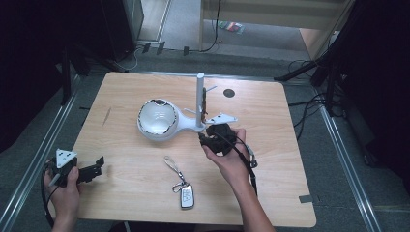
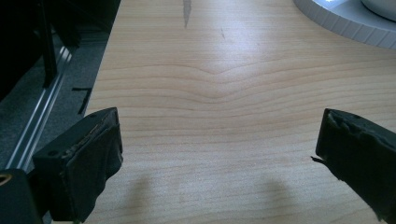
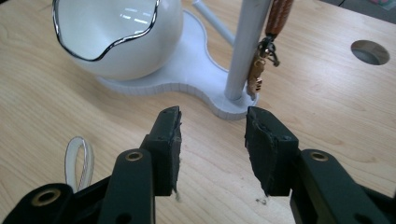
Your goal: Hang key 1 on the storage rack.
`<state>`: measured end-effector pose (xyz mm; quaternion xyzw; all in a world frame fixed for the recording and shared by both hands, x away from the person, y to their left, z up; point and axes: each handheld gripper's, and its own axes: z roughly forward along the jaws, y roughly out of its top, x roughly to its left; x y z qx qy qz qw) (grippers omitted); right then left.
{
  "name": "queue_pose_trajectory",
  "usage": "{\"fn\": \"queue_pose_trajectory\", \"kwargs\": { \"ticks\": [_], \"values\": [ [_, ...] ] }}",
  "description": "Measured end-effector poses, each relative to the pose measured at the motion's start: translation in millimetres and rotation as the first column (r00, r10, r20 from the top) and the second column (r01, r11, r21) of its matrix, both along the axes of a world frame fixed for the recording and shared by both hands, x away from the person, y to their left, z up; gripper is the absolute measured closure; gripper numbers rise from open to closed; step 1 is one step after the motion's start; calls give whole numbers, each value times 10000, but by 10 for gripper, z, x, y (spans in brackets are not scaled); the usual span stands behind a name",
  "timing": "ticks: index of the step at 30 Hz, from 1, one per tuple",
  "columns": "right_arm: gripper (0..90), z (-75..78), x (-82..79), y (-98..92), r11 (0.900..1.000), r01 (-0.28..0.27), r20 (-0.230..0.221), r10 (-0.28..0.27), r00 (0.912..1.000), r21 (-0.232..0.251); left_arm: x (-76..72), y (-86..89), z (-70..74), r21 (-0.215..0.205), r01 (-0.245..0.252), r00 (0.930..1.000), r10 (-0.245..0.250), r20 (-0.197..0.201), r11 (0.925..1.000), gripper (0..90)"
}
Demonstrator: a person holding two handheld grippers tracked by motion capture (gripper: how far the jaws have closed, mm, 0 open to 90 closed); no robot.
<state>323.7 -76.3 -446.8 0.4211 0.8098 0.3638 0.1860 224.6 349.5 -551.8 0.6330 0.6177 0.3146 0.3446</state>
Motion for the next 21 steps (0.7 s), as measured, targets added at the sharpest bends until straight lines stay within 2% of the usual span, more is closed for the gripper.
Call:
{"fn": "queue_pose_trajectory", "kwargs": {
  "ticks": [4,7,9,11,21],
  "values": [
    [563,-31,-25,76,9990,-282,-144,277,9995,-345,0,0,0,6,6,10000,-6,-2,10000,8],
    [563,-43,-37,106,9984,-297,-164,290,9994,-473,0,3,1,7,26,10000,-26,-11,10000,8],
    [564,-72,-41,143,9978,-335,-413,311,9987,-576,2,-2,-1,-15,-4,10000,4,15,10000,8],
    [564,-82,-42,152,9976,-336,-454,309,9985,-611,2,-2,-1,-16,-2,10000,2,10,10000,8],
    [563,-206,-70,274,9898,-926,-1143,801,9902,-1082,3,-1,-1,-41,6,10000,-6,-2,10000,9]
  ]
}}
